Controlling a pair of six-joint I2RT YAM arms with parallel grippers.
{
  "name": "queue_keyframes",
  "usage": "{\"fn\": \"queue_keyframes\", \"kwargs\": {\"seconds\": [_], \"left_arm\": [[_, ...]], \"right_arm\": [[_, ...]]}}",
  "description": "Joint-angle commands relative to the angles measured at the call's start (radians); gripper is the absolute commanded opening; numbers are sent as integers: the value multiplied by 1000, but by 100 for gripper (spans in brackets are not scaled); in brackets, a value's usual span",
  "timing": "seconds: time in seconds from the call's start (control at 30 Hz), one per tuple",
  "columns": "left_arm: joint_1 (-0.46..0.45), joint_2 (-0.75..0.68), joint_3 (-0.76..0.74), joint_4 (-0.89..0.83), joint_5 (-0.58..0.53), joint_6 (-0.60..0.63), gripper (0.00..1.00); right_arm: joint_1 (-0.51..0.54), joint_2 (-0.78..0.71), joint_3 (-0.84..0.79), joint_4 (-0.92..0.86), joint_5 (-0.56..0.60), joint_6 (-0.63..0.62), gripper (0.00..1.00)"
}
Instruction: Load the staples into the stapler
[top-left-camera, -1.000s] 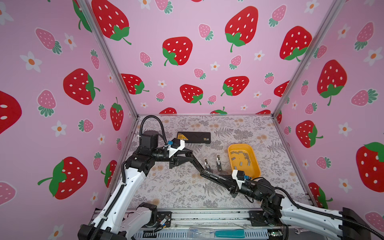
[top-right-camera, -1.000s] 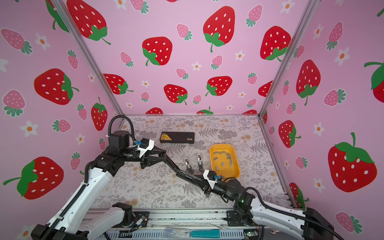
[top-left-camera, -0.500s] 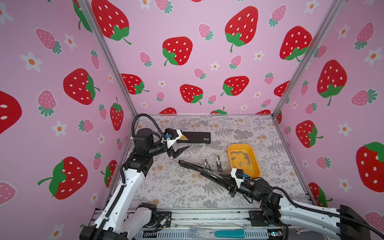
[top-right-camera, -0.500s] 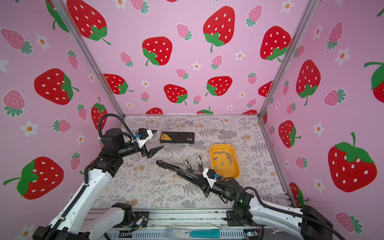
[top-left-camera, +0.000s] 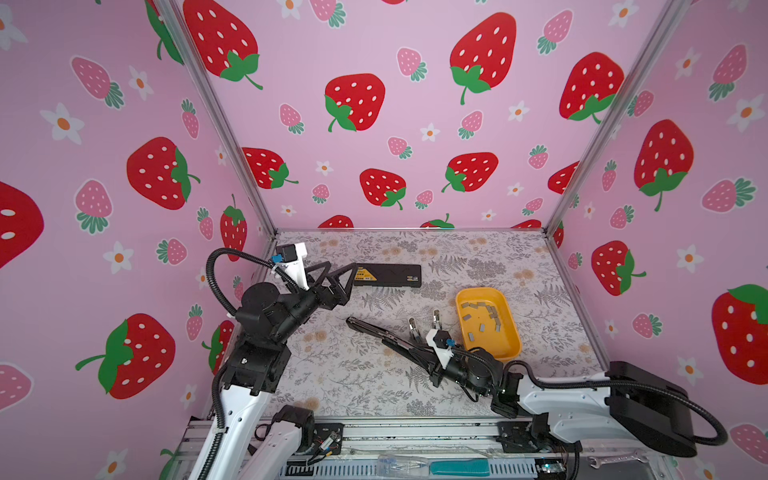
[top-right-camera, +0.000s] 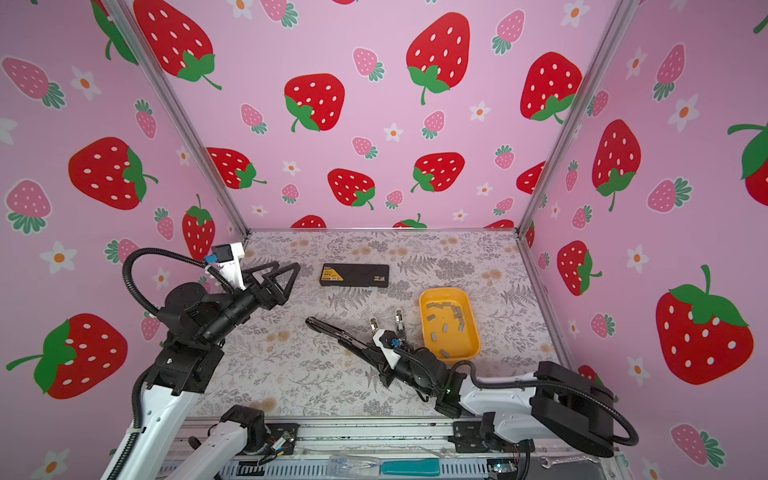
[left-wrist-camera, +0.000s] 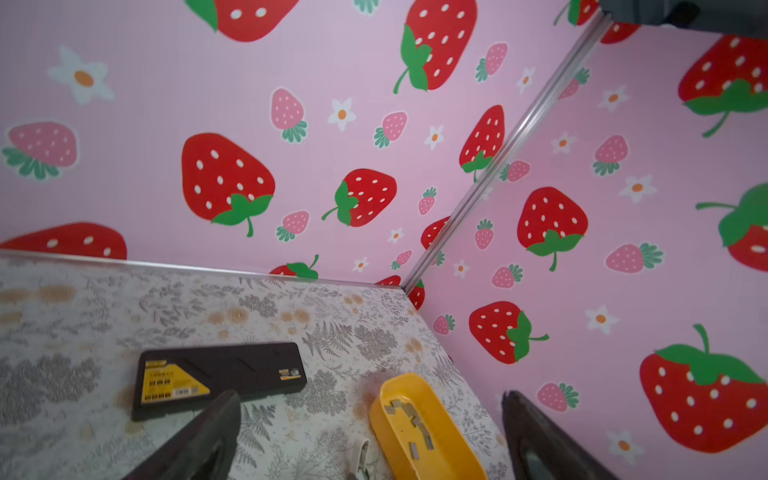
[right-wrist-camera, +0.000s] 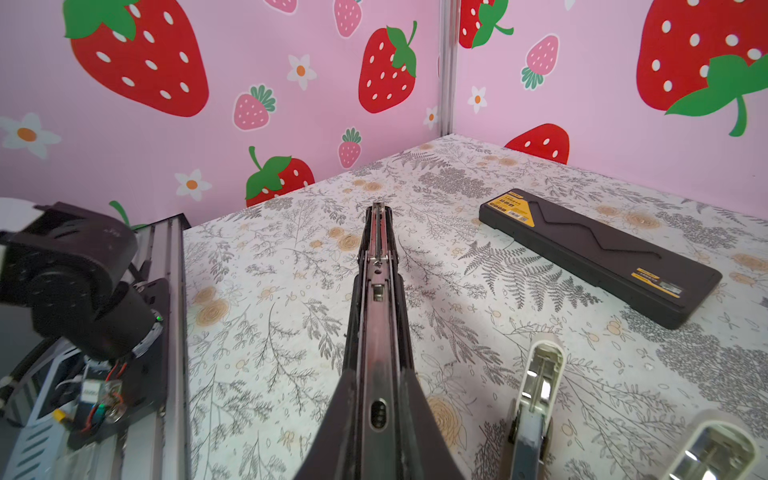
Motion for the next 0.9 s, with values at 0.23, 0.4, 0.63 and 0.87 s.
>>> {"fn": "queue_keyframes", "kwargs": {"seconds": [0.23,0.4,0.63,0.87], "left_arm": [[-236,-28,36,-395,-529,-265,99],[-276,48,65,-428,-568,-263,99],[-276,48,42,-424,-662,-240,99],[-276,-12,17,-411,-712,-244,99]], "right_arm": [[-27,367,276,165,90,54,0],[-35,476,345,189,82,45,0],[-40,557,356,219,88,44,0],[-40,628,305,278,109,87,0]]}}
